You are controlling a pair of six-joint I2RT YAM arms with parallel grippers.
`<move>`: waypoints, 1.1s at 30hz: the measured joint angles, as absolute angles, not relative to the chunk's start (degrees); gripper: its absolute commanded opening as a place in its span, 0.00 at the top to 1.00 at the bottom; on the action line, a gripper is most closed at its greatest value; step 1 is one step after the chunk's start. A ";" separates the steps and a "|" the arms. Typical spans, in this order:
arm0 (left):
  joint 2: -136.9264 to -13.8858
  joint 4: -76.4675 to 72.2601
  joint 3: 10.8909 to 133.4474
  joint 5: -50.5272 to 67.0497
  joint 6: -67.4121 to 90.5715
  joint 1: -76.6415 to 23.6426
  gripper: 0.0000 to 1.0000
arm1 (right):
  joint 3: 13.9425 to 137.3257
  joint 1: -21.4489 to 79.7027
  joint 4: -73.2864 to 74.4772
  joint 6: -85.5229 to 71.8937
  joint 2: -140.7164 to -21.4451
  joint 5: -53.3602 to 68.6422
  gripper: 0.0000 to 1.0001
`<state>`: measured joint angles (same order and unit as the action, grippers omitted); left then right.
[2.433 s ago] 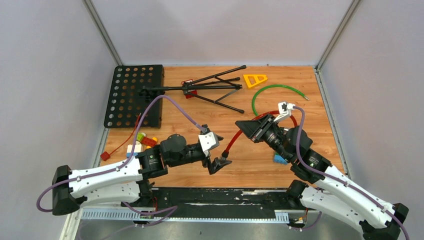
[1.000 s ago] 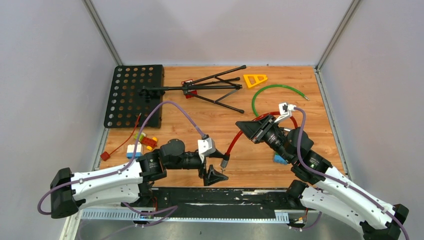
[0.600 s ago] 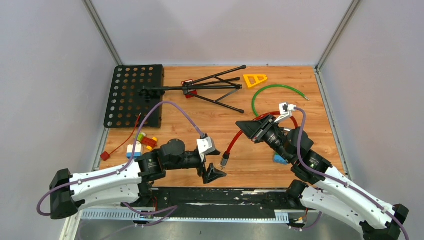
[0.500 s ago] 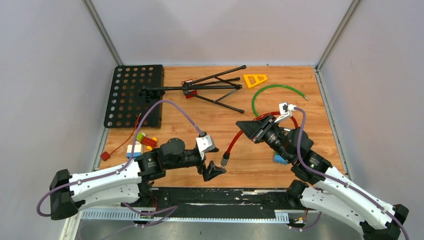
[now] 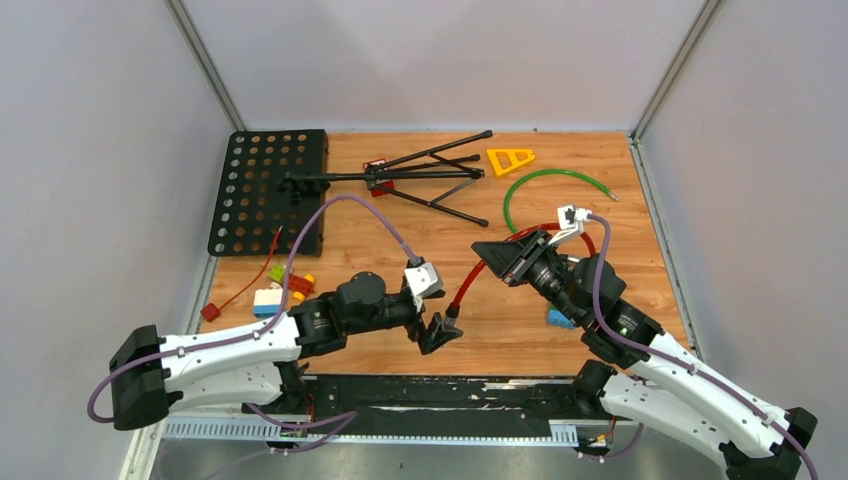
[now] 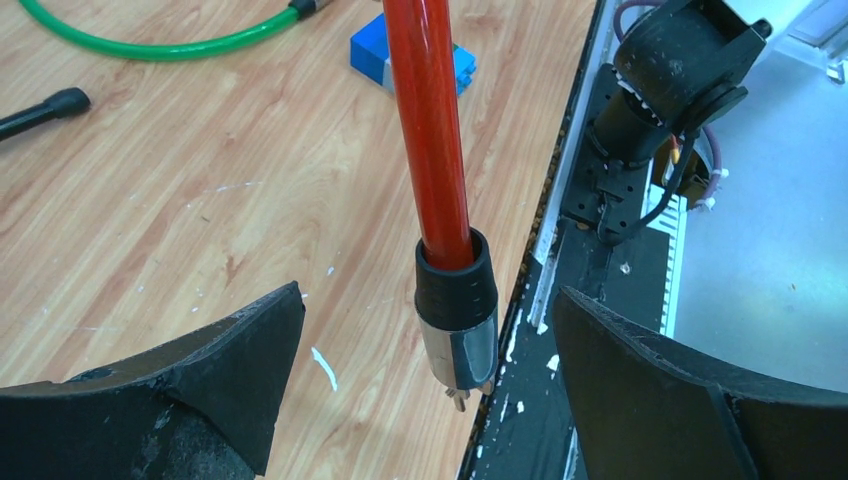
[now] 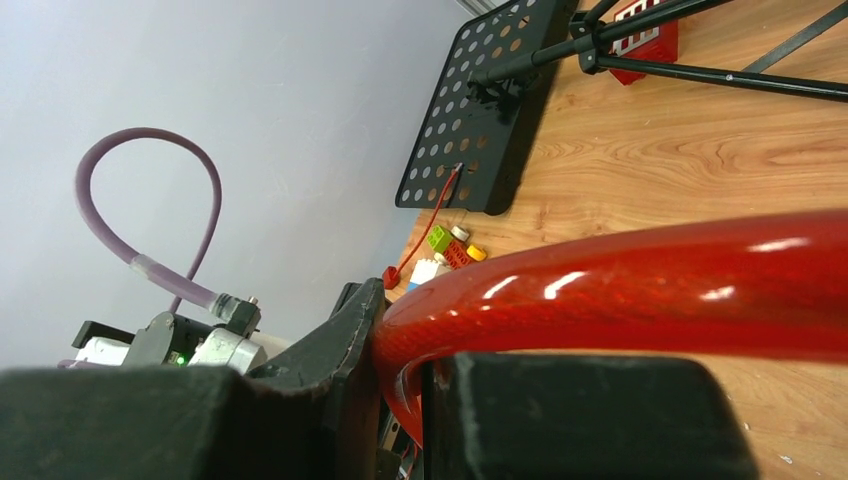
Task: Lock with the key
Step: Pick up the lock from the center of the board.
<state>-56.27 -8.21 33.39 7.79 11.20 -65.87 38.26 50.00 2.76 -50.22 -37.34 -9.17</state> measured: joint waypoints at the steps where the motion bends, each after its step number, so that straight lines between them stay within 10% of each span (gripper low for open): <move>1: -56.29 -8.38 33.39 7.46 11.20 -65.87 0.00 | 38.26 50.00 2.76 -50.22 -37.34 -9.23 1.00; 33: -66.37 -3.97 49.56 0.95 6.31 -65.87 0.27 | 38.26 50.00 2.76 -50.28 -37.52 -10.44 1.00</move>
<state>-66.37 -3.97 49.56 0.95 6.31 -65.87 38.26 50.00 2.76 -50.28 -37.52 -10.44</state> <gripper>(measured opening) 0.755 0.157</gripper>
